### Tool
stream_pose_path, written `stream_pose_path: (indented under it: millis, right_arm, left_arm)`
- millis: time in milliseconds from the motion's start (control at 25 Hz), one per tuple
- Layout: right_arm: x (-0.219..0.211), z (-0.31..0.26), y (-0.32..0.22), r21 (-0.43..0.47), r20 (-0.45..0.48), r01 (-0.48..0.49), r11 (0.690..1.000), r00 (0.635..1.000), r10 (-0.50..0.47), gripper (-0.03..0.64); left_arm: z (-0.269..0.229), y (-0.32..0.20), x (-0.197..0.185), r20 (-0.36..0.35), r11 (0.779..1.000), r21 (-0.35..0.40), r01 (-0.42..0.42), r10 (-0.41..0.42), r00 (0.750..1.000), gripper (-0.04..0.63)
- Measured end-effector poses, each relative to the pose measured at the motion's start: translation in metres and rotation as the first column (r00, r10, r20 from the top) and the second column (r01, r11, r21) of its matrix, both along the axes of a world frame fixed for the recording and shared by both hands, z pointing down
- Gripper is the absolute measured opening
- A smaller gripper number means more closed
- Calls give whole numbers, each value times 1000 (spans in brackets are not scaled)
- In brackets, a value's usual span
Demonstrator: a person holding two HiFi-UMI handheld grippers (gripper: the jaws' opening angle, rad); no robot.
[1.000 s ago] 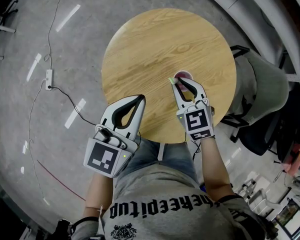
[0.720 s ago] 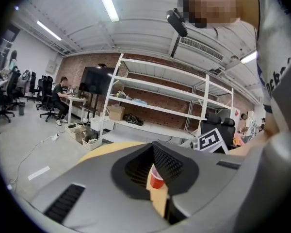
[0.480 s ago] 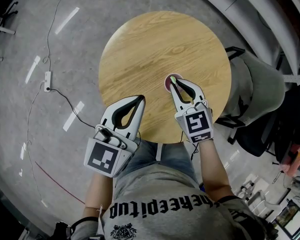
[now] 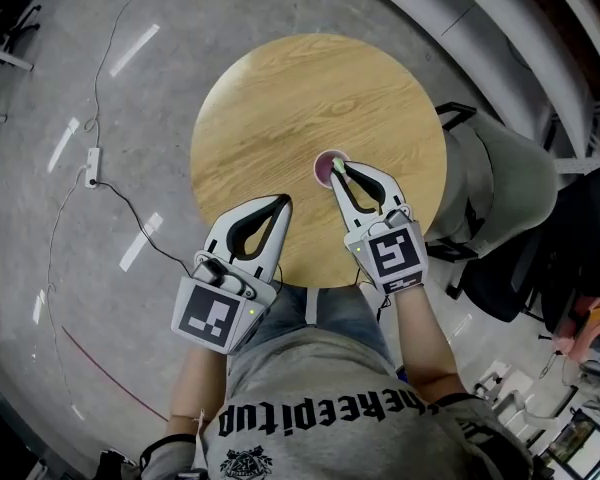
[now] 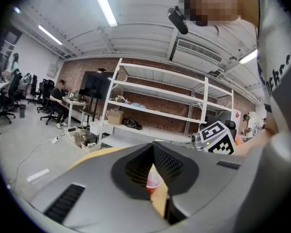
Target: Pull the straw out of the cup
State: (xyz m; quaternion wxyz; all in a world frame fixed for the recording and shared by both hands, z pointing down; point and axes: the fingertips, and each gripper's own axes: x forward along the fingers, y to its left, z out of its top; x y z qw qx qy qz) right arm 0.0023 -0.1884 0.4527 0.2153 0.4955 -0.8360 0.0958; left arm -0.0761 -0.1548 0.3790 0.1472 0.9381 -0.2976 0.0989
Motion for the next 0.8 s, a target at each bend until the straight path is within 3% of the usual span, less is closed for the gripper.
stream_pose_path:
  millis: [800]
  right_arm:
    - [16, -83, 36, 108, 85, 30, 994, 996, -39, 49]
  left_arm:
    - [-35, 23, 40, -30, 997, 79, -22, 24, 999, 25]
